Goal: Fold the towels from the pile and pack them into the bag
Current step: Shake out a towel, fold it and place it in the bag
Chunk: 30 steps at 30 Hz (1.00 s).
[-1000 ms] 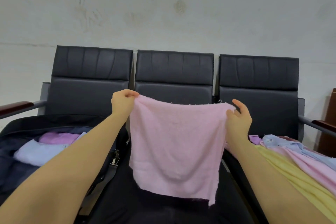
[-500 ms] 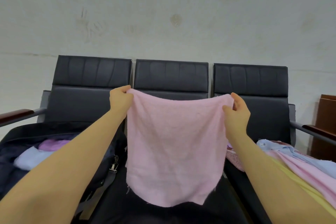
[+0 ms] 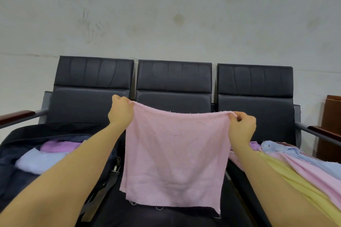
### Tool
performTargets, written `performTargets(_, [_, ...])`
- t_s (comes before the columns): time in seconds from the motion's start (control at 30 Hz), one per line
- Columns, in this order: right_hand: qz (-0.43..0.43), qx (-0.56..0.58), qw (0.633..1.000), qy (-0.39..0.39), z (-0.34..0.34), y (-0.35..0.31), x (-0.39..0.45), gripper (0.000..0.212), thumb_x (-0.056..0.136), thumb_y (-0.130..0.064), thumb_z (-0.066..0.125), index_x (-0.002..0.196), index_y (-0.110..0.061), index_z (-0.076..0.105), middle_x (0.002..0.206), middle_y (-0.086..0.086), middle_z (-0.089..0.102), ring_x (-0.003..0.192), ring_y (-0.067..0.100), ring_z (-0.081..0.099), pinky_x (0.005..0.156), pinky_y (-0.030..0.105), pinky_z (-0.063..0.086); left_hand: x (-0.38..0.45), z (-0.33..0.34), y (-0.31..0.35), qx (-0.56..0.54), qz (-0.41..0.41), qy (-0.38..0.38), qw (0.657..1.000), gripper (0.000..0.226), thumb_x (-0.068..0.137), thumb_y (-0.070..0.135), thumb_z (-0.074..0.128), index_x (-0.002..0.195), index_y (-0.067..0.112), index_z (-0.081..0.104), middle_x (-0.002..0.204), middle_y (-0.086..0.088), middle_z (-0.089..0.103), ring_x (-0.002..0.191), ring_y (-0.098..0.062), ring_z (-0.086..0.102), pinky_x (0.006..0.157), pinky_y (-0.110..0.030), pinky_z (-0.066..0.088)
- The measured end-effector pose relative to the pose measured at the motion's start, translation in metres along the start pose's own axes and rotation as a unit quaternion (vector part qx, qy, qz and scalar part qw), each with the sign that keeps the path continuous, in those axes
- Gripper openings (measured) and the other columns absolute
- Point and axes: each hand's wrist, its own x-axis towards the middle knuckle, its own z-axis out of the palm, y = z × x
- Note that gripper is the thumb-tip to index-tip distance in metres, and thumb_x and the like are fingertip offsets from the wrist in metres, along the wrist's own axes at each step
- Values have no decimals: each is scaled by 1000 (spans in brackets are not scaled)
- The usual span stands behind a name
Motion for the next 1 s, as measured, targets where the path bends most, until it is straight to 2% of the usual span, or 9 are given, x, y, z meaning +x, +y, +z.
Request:
performTargets(0.07, [11,5,1000,1,1,1,-1,35,89,-6,54,56,-11,42,59,5,41,50,15,34,50,25,33,3,2,-2,-30,-16,-4,999,19,97,16,46,82,9,53,92,-6,50,68,-20,49,59,-31,37])
performTargets(0.13, [24,-4,1000,-4,3,0,-2,37,91,-10,53,58,-14,39,64,4,41,52,13,33,50,25,28,4,4,-1,-83,-44,-6,996,24,97,21,48,75,12,48,75,-5,52,68,-23,52,62,-31,40])
performTargets(0.33, [41,10,999,6,6,-5,-2,29,94,-18,51,66,-12,48,63,-1,46,58,15,40,55,26,33,4,3,1,-152,-81,16,985,28,96,30,51,77,8,50,69,-9,54,61,-24,55,65,-34,44])
performTargets(0.5, [22,21,999,26,6,-13,3,18,94,-22,52,82,-10,56,70,-4,49,61,12,43,55,23,32,7,0,5,-110,-71,45,990,41,97,29,47,62,14,34,60,-1,36,53,-17,31,51,-28,26])
performTargets(0.6, [16,6,1000,24,7,-13,4,15,95,-17,48,86,-10,58,76,1,53,67,16,47,55,23,33,13,0,8,-169,-70,12,983,42,97,22,49,58,12,37,57,-6,41,52,-19,40,56,-32,42])
performTargets(0.7, [25,4,999,26,6,-10,3,14,95,-14,47,86,-10,57,80,3,55,71,18,48,56,24,34,13,3,4,-220,-81,-48,971,22,96,17,51,85,4,65,68,-4,60,69,-23,65,83,-38,55])
performTargets(0.8, [36,13,999,25,5,-6,1,14,96,-12,45,90,-8,57,85,6,56,77,19,51,64,28,39,8,6,-2,-257,-88,-91,958,22,90,4,55,108,-3,65,77,-1,63,78,-21,67,90,-37,54])
performTargets(0.87, [42,17,999,27,5,-2,0,14,96,-10,44,91,-9,56,88,7,57,79,20,52,61,27,39,5,9,-6,-248,-80,-98,960,23,87,1,57,108,-2,66,80,-1,63,75,-17,66,87,-35,54])
performTargets(1.0, [44,-10,999,18,8,6,-1,18,98,-10,41,96,-6,58,93,12,59,85,25,56,74,34,44,3,15,-13,-208,-77,-44,974,17,92,13,55,80,4,63,64,-6,58,60,-16,55,68,-29,52])
